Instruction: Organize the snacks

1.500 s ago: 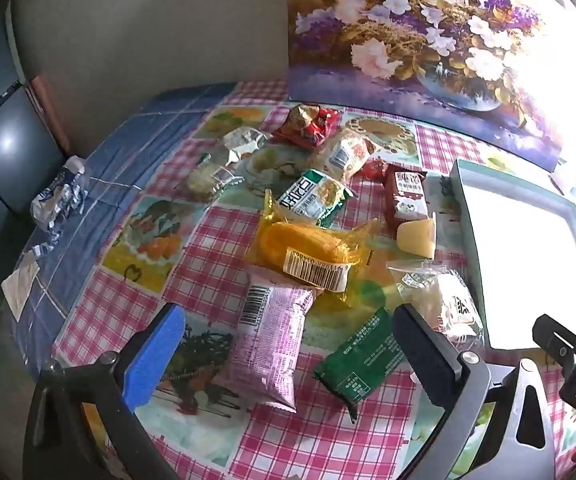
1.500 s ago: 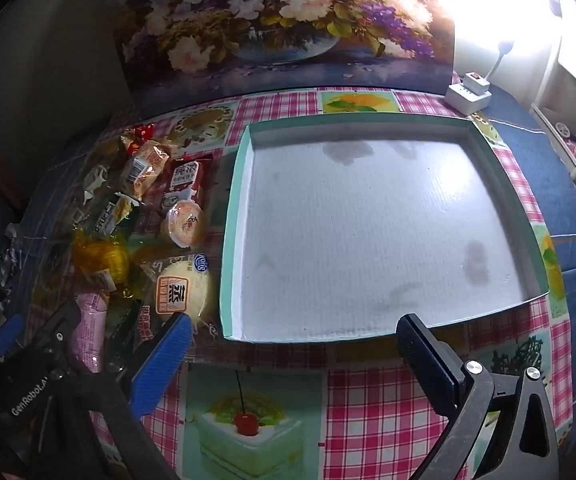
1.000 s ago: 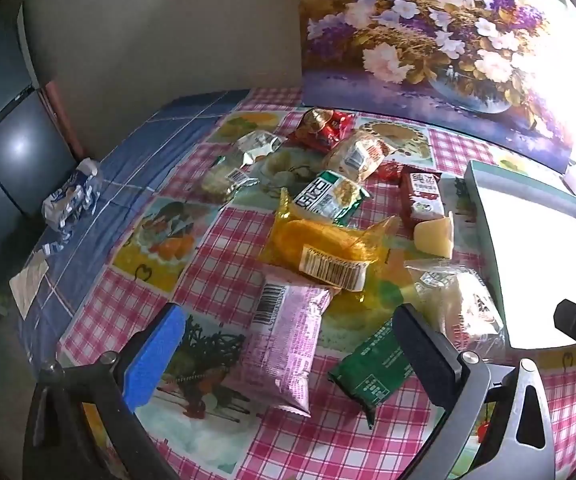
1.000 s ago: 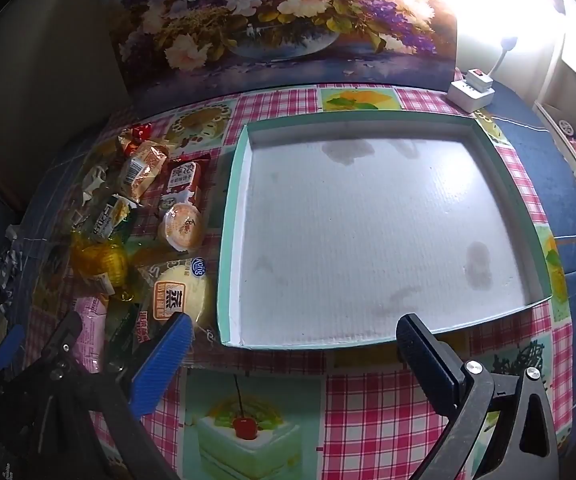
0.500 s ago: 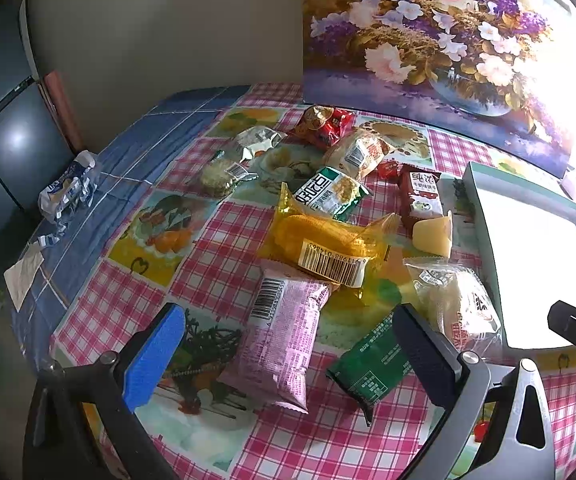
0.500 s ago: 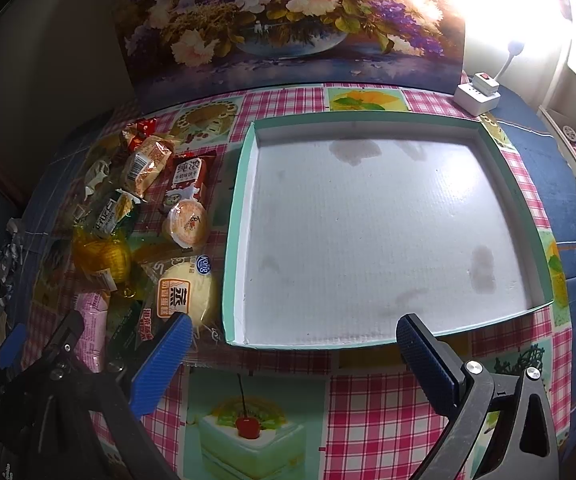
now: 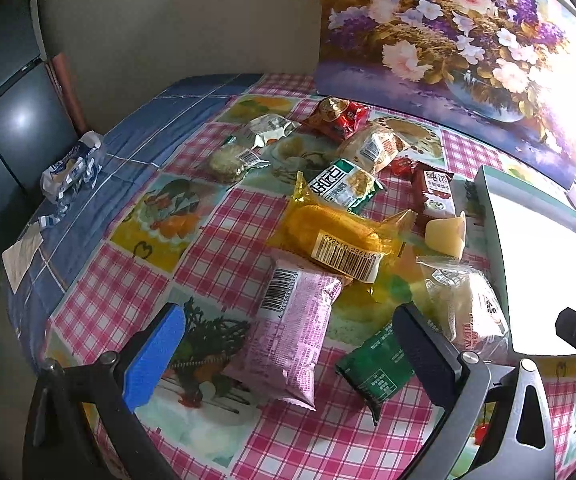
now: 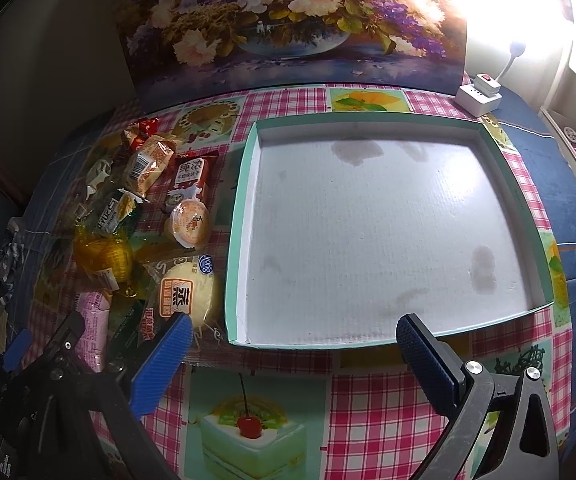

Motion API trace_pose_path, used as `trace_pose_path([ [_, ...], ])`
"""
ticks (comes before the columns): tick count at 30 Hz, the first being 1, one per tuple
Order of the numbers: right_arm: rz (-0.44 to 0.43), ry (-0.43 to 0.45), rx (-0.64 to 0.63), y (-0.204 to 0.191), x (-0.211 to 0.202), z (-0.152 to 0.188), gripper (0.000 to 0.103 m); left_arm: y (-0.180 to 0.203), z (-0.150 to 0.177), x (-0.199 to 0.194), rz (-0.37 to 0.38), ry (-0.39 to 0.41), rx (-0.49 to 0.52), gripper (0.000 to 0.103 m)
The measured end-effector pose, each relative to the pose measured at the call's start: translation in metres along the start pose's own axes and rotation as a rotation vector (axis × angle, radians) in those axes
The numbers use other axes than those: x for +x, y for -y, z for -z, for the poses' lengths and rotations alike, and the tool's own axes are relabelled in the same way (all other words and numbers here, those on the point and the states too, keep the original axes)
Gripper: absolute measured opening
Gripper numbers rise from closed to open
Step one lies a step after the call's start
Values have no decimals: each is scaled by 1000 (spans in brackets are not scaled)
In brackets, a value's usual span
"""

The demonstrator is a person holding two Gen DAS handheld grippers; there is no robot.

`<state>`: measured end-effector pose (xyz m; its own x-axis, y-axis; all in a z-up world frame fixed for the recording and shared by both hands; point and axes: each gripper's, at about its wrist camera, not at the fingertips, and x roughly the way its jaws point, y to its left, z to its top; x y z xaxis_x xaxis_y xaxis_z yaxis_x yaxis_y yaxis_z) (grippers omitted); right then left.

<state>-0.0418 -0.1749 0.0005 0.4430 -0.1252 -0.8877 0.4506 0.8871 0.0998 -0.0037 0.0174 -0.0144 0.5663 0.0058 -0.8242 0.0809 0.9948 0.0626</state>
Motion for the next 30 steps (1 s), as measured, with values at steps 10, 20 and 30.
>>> trace_pose_path([
  [10,-6,0,2,0,-1,0,103,-1,2,3,-6,-14,-2,103],
  [20,-4,-1,-1,0,-1,0,103,-3,3,7,-6,-31,-11,103],
  [30,3,-3,-4,-1,1,1,103,-4,3,11,3,-47,-23,103],
])
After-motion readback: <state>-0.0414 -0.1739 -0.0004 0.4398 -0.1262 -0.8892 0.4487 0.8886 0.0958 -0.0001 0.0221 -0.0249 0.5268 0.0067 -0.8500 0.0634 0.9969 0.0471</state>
